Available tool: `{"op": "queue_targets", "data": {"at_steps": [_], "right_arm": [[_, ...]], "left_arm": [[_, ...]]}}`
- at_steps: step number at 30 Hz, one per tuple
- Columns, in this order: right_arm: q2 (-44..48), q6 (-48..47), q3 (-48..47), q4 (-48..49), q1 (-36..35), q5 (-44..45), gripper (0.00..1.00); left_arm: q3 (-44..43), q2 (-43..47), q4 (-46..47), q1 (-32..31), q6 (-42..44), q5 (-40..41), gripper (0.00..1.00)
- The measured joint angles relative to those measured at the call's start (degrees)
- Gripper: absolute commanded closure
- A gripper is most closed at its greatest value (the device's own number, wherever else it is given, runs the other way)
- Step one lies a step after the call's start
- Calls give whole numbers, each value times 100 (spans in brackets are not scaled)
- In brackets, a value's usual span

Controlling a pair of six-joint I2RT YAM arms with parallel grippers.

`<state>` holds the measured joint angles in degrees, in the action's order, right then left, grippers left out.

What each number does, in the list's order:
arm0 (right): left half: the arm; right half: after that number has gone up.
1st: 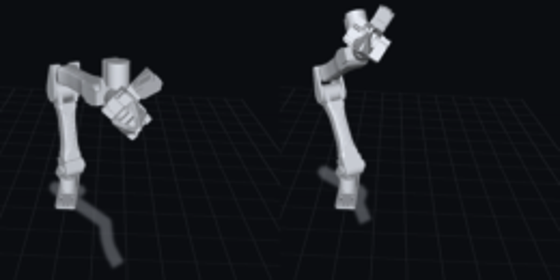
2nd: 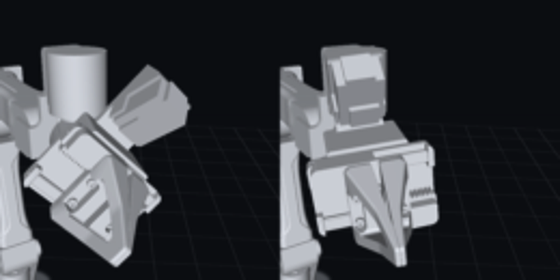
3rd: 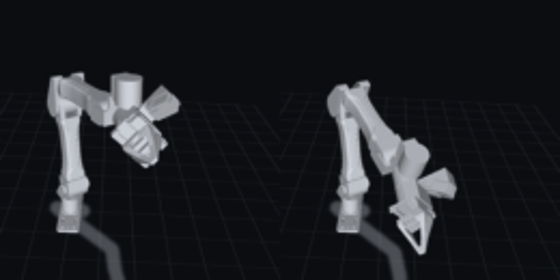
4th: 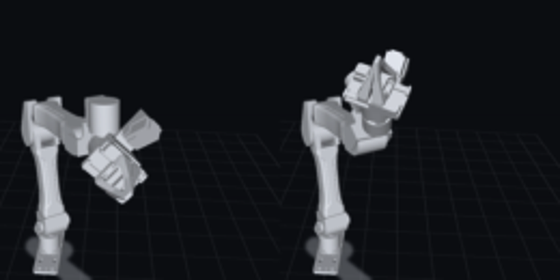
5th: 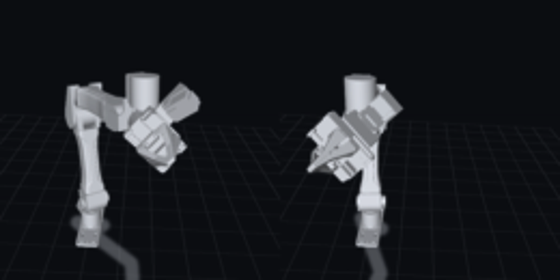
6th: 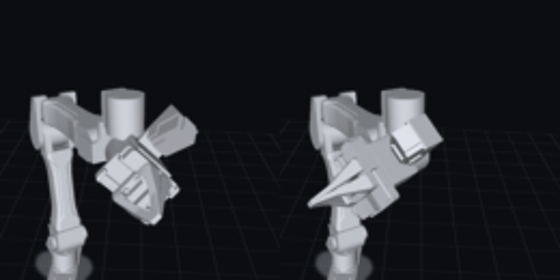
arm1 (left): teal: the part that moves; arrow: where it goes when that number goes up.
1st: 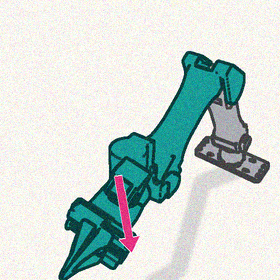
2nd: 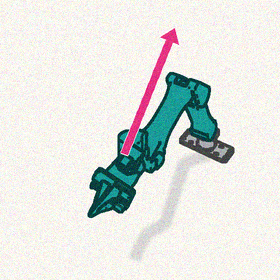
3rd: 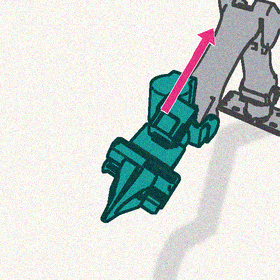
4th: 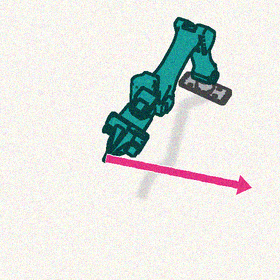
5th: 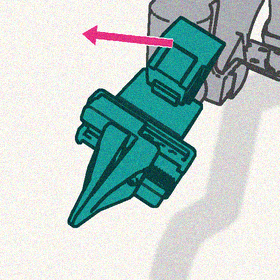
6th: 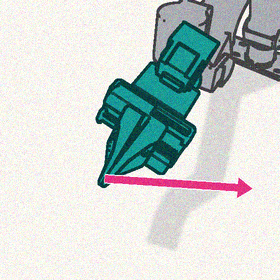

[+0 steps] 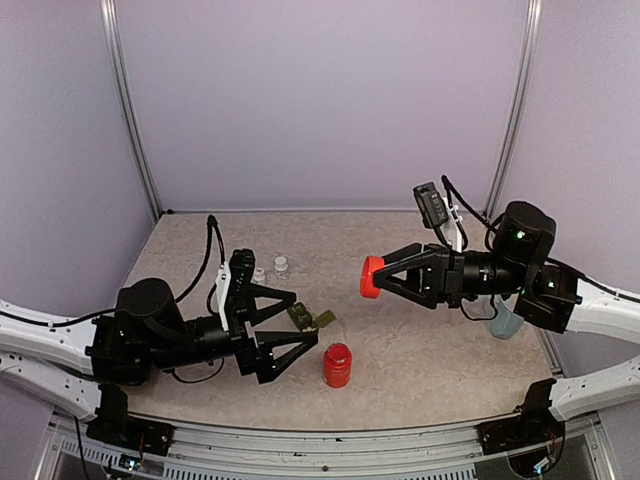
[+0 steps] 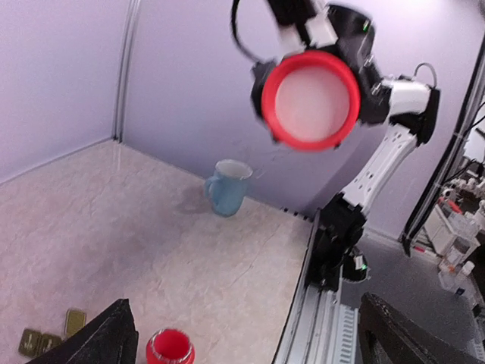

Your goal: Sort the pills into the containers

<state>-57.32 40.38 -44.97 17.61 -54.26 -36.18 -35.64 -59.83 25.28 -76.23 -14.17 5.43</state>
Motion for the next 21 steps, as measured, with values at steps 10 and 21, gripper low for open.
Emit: {"op": "queue_targets", "data": {"at_steps": [10,21], "right_arm": [[-927,-1956,-1167,-3440,57,616,56],[-1836,-2498,-1519,-4826,9,1126,57]], "left_arm": [[870,-1233,-125,-4,-146,721,1],[811,-2905,468,-4,-76,1213,1]]}}
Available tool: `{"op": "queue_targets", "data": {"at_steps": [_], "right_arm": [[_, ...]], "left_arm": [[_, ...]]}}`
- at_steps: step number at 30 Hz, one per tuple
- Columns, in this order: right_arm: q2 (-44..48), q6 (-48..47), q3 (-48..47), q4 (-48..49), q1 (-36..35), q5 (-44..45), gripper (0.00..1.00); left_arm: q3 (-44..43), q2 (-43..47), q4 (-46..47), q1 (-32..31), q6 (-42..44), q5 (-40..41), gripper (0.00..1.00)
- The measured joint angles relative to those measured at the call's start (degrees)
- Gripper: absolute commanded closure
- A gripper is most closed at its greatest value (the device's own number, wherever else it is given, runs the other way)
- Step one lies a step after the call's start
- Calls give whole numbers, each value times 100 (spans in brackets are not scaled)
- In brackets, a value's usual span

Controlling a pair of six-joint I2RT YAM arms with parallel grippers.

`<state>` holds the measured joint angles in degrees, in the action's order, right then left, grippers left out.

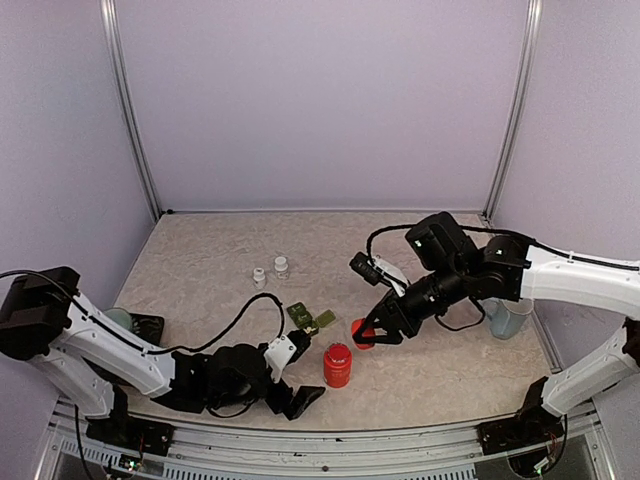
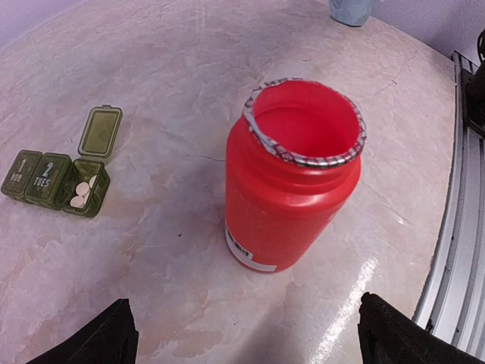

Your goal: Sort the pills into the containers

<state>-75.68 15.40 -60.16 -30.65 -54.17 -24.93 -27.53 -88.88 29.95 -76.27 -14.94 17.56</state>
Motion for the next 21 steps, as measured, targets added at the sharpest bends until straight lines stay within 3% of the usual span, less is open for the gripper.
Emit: {"op": "queue_targets", "data": {"at_steps": [10,21], "right_arm": [[-1182,-203,-1130,-791,-525,813,58],[-2645,-507,-2850,-2328,-968,1867,58]], "left_arm": [[317,-776,1700,-70,-24,605,1],[625,-861,2490,-146,-24,1126,1]]}}
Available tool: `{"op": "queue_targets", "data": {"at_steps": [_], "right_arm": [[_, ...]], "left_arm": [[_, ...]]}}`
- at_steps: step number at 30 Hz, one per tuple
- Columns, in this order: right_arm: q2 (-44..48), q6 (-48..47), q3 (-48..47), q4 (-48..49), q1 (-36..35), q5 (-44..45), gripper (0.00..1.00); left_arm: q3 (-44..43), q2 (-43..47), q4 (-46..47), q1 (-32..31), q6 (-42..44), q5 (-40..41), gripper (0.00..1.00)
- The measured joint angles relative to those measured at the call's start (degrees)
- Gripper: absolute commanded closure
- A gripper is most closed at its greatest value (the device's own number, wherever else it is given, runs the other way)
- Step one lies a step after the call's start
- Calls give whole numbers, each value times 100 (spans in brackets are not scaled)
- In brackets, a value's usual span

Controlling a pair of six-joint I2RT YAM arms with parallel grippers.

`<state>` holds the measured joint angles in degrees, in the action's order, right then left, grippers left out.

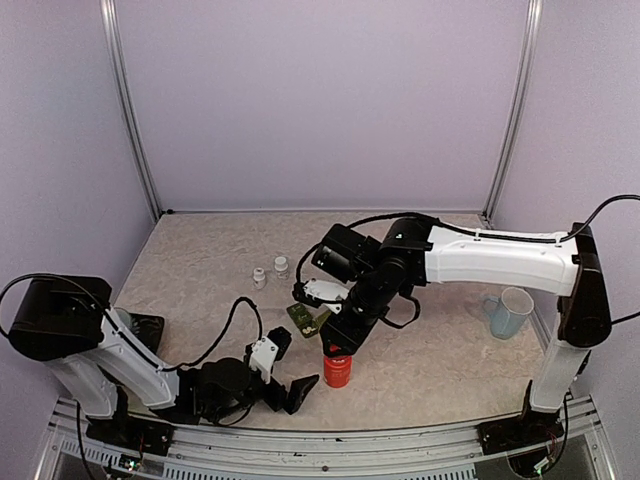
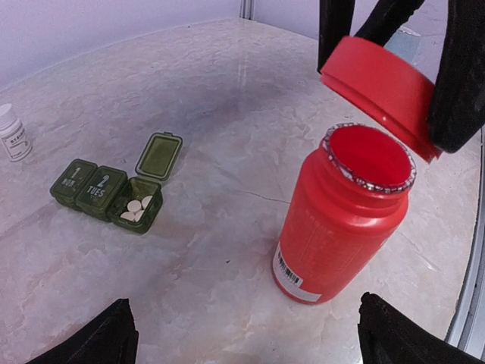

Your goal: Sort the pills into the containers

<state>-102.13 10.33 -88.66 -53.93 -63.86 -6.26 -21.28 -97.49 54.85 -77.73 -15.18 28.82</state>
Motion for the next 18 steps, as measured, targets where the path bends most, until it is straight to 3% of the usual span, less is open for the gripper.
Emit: {"op": "queue_targets", "data": {"at_steps": [7,18], "right_arm": [[-496,-98,-608,-649,-164,313,58],[-743,-131,-1276,-1290,-177,527,58]], "left_arm": [[461,393,223,-59,-94,210,1],[496,455,304,-313,-107,461,1]]}}
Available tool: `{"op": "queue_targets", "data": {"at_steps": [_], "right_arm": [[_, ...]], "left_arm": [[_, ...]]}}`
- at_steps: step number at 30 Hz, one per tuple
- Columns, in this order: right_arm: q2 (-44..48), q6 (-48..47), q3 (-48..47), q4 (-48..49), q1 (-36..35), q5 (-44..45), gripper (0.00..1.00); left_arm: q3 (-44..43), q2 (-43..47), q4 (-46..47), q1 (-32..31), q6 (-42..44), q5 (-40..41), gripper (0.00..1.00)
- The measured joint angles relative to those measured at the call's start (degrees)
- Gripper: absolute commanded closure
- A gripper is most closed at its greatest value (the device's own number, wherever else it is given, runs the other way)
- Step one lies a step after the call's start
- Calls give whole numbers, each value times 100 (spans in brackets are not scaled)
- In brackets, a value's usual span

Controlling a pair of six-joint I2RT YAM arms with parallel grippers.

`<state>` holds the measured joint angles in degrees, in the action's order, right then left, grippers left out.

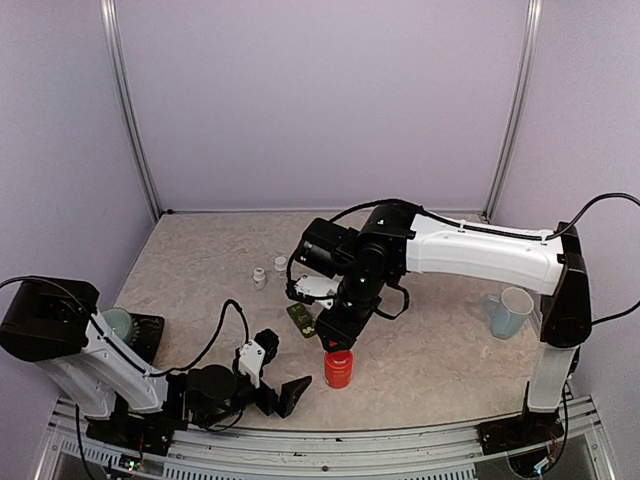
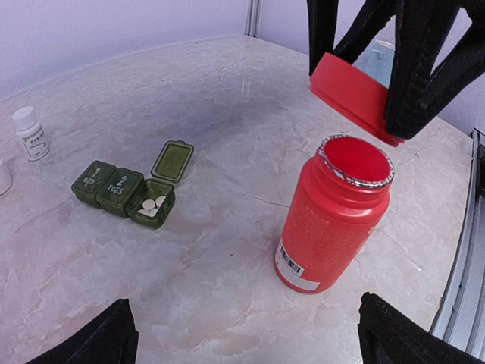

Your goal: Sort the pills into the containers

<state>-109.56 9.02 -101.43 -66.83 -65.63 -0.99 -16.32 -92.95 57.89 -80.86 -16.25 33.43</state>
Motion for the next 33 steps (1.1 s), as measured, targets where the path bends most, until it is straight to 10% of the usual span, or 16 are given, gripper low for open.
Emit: {"op": "queue_targets", "data": {"at_steps": [33], "right_arm": [[-216,-92,-9,-275,-181,39,56]], "left_arm": [[0,0,81,-72,0,199,1]]}}
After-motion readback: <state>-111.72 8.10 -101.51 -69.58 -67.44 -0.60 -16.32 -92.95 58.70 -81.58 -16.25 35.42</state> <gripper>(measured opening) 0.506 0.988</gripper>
